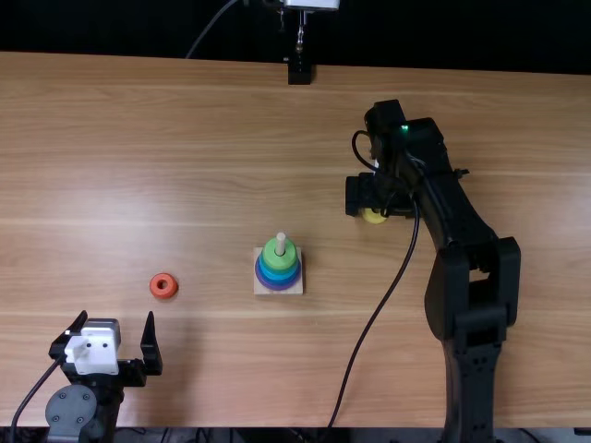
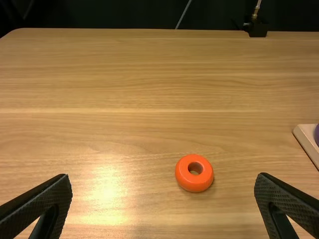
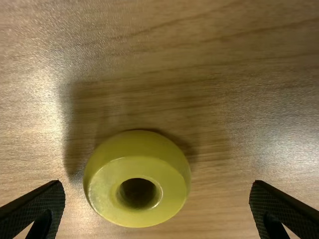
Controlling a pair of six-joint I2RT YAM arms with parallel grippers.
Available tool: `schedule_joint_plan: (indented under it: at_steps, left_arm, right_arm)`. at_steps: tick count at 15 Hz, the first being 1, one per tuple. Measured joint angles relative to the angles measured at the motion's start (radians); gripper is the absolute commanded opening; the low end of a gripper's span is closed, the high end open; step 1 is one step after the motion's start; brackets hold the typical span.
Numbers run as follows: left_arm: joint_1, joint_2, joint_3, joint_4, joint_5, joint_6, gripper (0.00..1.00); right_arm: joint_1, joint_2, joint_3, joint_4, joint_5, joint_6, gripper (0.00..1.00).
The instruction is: Build the Hanoi tower: stack the rings onto the peg from bottom to top in this color order: purple, dark blue, light blue, dark green, light green, yellow, orange.
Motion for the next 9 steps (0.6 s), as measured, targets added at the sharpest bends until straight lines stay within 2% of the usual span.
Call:
schedule_joint_plan:
  at_steps: [2,4,6,8,9]
  left_arm:
    - [0.000,0.000,0.000,0.000,0.000,-0.001,1.00]
    - [0.000,0.000,0.000,0.000,0.000,0.000,1.00]
    - [0.000,0.000,0.000,0.000,0.000,-0.001,1.00]
    - [0.000,0.000,0.000,0.000,0.001,0.000,1.00]
    - [0.000,0.000,0.000,0.000,0.000,0.000,1.00]
  right_arm:
    - [0.000,0.001,0.000,-0.004,0.000,0.000,1.00]
    - [0.000,0.002,-0.006,-0.005,0.000,0.000,0.50]
    - [0.000,0.002,-0.029,-0.007,-0.005,0.001,0.25]
    - [0.001,0.002,-0.031,-0.006,-0.012,0.001,0.14]
    - [0.001,0.002,-0.032,-0.003,-0.012,0.001,0.14]
